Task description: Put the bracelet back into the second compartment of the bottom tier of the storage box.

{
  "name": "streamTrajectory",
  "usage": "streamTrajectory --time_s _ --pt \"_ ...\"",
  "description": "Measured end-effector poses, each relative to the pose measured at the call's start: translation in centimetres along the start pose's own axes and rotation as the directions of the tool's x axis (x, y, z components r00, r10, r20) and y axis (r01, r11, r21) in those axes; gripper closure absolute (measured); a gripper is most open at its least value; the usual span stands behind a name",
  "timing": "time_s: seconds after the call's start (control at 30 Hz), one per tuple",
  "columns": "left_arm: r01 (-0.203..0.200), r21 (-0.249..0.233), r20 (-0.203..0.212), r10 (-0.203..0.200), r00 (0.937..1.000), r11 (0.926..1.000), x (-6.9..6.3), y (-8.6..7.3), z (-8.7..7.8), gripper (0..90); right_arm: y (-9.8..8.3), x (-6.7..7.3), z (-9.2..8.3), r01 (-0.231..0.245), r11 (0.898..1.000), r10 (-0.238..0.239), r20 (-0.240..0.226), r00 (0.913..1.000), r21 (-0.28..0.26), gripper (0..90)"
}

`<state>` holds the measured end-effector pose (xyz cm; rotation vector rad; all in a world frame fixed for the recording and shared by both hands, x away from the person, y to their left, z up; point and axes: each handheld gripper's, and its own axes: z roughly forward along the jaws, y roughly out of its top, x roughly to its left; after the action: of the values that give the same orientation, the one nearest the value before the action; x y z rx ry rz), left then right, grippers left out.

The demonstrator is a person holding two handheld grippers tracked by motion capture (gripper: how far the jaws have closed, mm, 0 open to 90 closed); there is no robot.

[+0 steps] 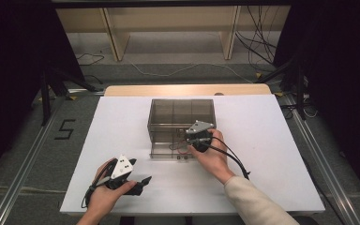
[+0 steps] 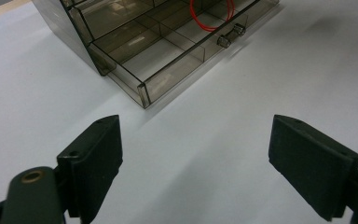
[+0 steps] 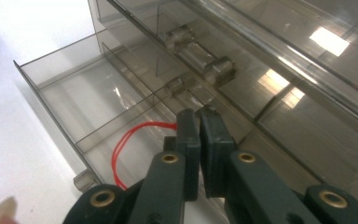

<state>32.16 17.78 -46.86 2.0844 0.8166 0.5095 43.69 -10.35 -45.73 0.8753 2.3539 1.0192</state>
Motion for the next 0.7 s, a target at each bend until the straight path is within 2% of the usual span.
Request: streamTrajectory --time_s 0.2,0.7 --pt "0.000 0.000 0.000 0.000 1.0000 1.0000 0.00 0.00 -0.02 17.3 -0.17 0.19 0.21 0.017 1.000 -0.017 -0.011 0.9998 0.009 87.5" --pt "0.000 0.000 0.000 0.000 1.0000 1.0000 0.01 -0.01 0.02 17.3 -0.37 0.47 0.53 0.014 0.999 -0.013 -0.043 0.9990 0.034 86.7"
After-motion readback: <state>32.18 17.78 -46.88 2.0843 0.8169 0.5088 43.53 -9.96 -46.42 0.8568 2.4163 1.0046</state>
